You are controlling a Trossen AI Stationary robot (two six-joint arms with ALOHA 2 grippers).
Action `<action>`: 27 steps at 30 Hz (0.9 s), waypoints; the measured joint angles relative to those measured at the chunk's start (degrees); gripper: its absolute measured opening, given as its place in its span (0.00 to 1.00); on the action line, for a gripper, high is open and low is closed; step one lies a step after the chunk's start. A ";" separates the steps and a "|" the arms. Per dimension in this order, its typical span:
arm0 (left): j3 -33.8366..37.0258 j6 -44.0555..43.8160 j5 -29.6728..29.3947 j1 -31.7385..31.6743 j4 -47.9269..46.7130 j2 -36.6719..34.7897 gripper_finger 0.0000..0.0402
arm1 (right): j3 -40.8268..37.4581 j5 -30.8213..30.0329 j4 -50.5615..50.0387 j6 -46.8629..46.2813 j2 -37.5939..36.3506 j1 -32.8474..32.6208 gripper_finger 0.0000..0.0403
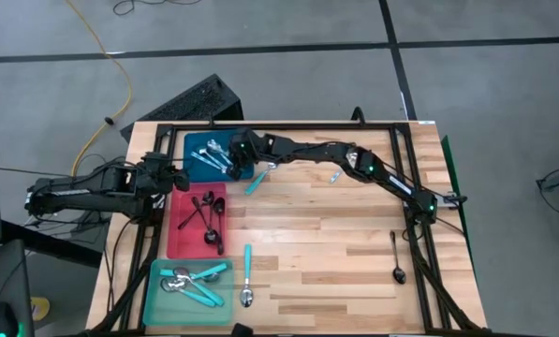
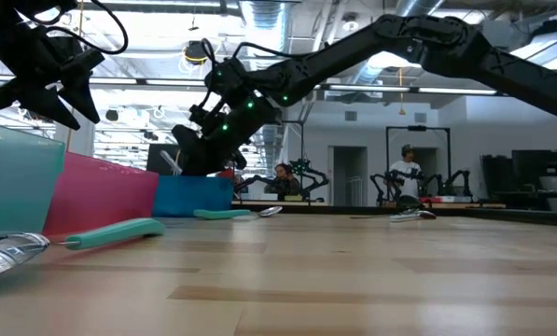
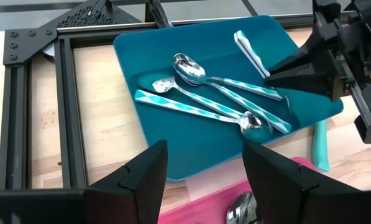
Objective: Sort silverware by color (type)
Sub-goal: Put the blue patterned spoon into the blue bin
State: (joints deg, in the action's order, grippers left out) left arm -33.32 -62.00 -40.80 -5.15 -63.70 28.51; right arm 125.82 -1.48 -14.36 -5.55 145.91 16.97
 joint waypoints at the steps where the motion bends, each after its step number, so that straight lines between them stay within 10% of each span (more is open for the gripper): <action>1: 0.00 0.00 0.01 0.00 -0.02 0.00 0.48 | 0.00 0.00 0.17 0.01 0.00 0.01 0.14; 27: 0.86 0.16 -0.04 0.00 0.46 -0.02 0.48 | 0.00 1.76 0.85 1.52 0.09 1.09 0.23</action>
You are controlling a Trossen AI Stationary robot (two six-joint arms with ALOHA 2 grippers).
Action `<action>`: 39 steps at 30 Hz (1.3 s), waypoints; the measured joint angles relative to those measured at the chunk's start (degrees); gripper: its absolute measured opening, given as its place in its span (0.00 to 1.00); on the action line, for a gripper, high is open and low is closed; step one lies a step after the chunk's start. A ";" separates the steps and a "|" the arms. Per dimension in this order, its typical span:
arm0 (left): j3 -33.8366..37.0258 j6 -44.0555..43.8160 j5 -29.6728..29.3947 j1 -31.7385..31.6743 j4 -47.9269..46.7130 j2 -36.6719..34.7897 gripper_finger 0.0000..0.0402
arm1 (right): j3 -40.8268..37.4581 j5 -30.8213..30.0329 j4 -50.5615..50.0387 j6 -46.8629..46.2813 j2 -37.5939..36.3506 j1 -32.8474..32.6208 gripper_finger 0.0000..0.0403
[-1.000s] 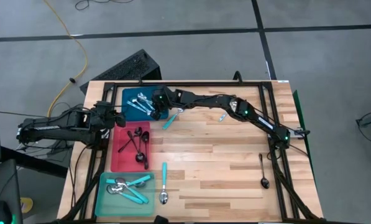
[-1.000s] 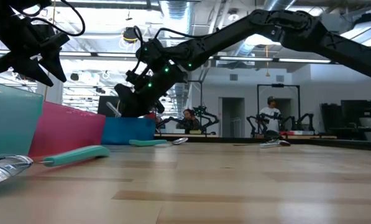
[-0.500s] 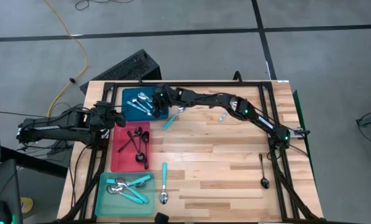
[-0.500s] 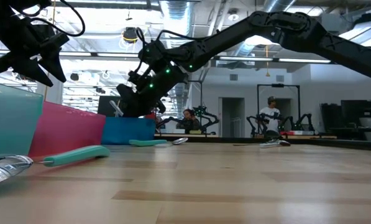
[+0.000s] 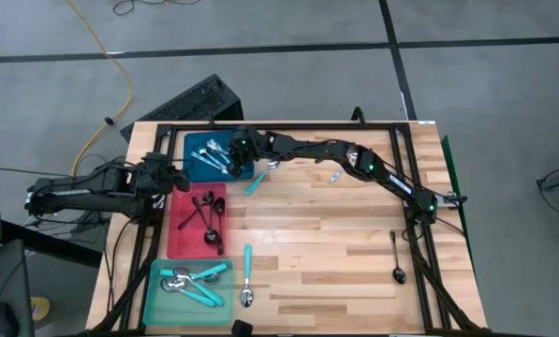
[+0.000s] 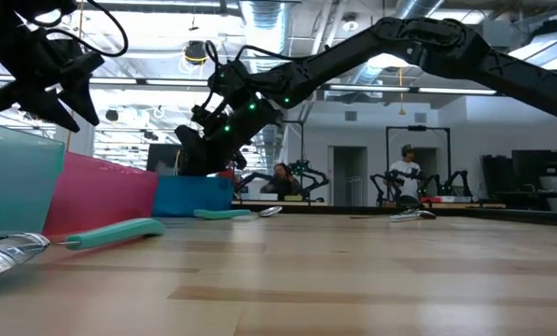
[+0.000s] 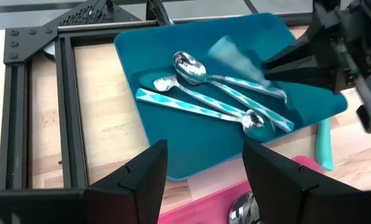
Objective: Sort silverware by color (type)
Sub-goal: Put the blue patterned spoon into the blue bin, then put the light blue spoon into the light blue bin
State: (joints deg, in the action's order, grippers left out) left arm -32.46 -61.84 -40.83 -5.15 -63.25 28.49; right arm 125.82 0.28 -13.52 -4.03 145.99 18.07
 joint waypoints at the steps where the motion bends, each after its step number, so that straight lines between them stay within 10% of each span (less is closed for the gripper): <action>1: 0.16 0.31 -0.01 0.00 0.35 0.02 0.48 | 0.00 -0.03 -0.02 -0.01 0.00 0.05 0.24; 23: 2.31 -0.09 3.95 0.00 4.92 -0.12 0.48 | 7.83 -0.14 -6.67 -0.46 -3.22 1.96 0.38; 39: 2.22 31.38 30.51 0.00 45.84 -8.72 0.48 | 7.93 7.42 -26.35 7.03 -25.70 9.26 0.38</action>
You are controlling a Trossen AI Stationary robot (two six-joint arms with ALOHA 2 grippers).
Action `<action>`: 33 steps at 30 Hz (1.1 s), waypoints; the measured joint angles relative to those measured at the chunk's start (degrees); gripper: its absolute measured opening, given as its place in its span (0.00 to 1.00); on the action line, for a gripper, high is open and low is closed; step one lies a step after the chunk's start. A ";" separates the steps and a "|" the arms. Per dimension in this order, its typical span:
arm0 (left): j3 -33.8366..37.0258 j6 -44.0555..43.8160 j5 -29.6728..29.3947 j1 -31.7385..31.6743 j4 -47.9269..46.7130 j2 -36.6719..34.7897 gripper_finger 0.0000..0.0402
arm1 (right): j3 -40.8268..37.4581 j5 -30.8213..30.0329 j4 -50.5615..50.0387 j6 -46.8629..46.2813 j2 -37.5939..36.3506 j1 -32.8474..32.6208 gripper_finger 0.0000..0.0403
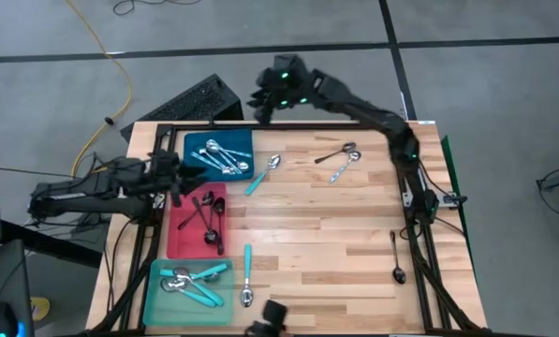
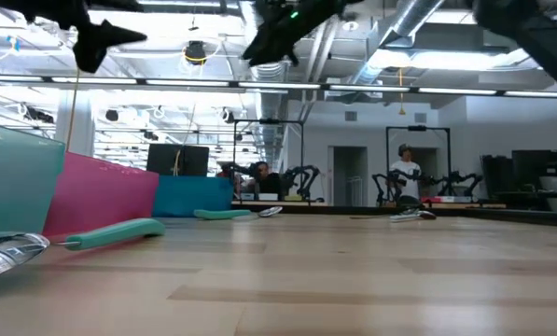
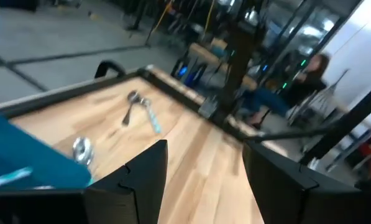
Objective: Sort silverware by color (type)
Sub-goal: Put the light blue spoon into the light blue bin
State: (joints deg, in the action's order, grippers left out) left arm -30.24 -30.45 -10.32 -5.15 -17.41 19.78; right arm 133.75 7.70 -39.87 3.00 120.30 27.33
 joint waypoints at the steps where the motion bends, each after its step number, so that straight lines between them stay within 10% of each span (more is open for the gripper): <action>1: 0.00 -0.01 0.00 0.00 0.20 -1.34 0.48 | 0.00 0.00 -2.48 1.26 -1.35 0.48 0.38; 23: -0.04 -3.81 -7.42 0.00 -12.83 -19.46 0.48 | -0.02 -1.92 -48.72 3.59 -13.34 8.66 0.38; 33: -0.02 -7.18 -6.81 0.00 -17.73 -19.52 0.48 | -8.27 -2.26 -50.16 -0.93 -20.26 5.99 0.38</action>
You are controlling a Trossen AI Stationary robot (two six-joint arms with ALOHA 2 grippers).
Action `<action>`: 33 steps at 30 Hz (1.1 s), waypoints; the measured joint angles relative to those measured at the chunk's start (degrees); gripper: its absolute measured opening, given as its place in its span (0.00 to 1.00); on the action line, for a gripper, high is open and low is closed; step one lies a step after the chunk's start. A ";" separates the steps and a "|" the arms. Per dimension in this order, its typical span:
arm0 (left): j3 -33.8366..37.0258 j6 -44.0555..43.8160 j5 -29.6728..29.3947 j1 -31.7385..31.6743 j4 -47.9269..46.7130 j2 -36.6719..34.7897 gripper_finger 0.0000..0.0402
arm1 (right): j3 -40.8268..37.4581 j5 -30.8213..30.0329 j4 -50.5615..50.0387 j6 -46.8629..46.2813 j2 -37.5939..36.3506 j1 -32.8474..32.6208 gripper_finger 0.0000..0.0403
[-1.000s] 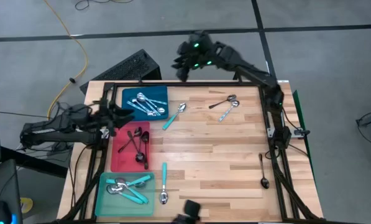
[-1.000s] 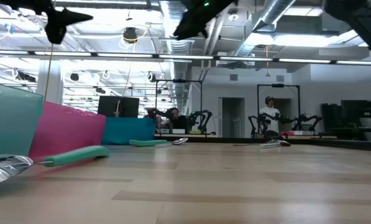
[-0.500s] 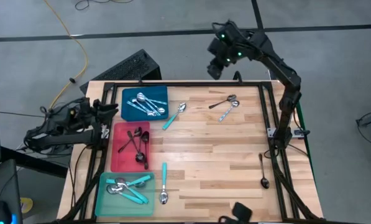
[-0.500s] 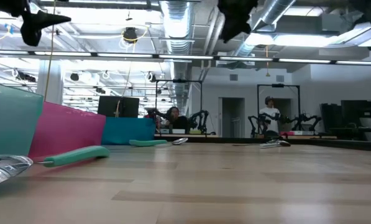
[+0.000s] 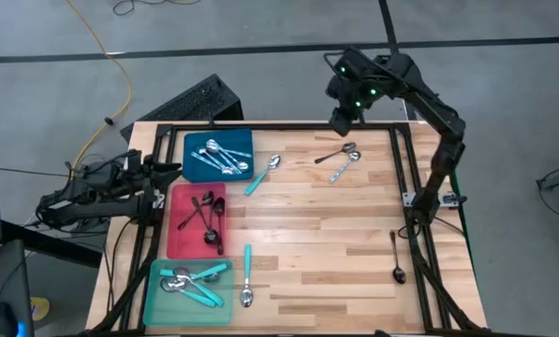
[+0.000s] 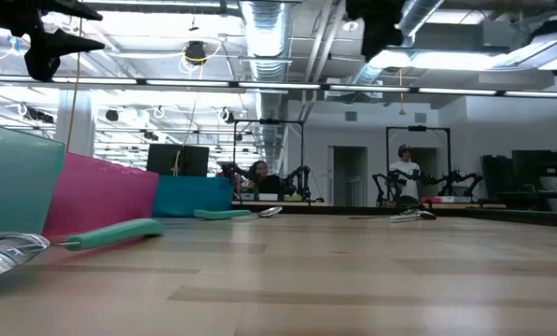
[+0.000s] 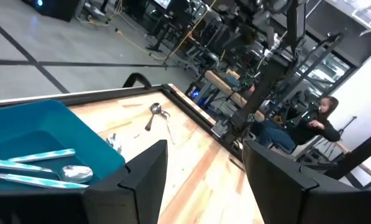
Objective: Sort silverware by color (type)
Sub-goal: Put the light blue spoon into the light blue bin
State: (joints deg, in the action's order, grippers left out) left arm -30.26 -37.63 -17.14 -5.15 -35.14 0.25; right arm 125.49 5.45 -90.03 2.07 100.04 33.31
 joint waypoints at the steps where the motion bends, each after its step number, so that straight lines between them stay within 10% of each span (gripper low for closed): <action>1: 0.00 -0.10 0.04 0.00 -0.03 0.00 0.48 | -2.23 -0.13 0.27 -1.08 -1.13 -0.49 0.38; 9: 0.00 0.07 2.31 0.00 -0.64 0.00 0.48 | -27.82 -1.32 10.87 -13.49 -12.96 -12.30 0.38; 18: 0.00 -0.71 2.91 0.00 -3.48 0.00 0.48 | -50.24 -10.69 49.72 -16.54 -16.24 -26.96 0.38; 24: 0.01 -2.08 2.92 0.00 -3.63 0.00 0.48 | -50.65 -12.11 76.65 -9.43 -6.34 -27.70 0.38; 33: 0.04 -2.36 1.20 0.01 -5.38 0.00 0.48 | -39.24 -4.40 72.07 8.28 8.92 -24.09 0.38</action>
State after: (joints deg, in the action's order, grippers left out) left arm -30.22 -39.99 -15.94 -5.14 -40.51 0.25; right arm 86.24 1.05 -17.96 10.34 108.96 9.22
